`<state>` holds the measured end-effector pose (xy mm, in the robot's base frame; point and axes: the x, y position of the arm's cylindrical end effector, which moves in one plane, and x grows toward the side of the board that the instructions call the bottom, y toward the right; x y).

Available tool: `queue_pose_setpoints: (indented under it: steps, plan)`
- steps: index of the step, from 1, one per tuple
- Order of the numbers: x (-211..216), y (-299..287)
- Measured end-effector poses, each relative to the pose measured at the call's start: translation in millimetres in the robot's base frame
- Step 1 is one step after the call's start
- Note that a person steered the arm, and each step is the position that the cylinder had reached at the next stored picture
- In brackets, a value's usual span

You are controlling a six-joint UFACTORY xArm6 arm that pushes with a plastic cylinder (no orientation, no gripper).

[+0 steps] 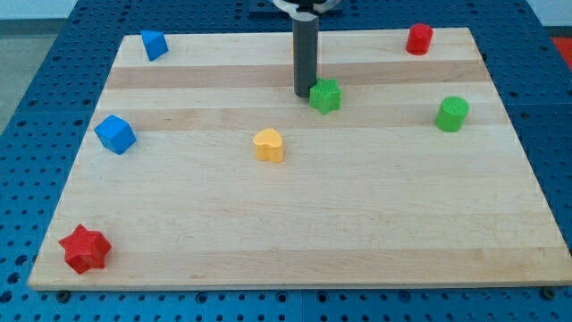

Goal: Slide the green star to the right of the yellow heart

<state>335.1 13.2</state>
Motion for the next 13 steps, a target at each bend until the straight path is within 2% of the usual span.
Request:
queue_pose_setpoints:
  steps: [1,2,3,4,5,7,8,9,13]
  plan:
    - [-2,4]
    - [-29,6]
    - [-35,47]
    - [-19,69]
    - [5,52]
    - [-22,47]
    - [-22,38]
    - [10,37]
    - [7,39]
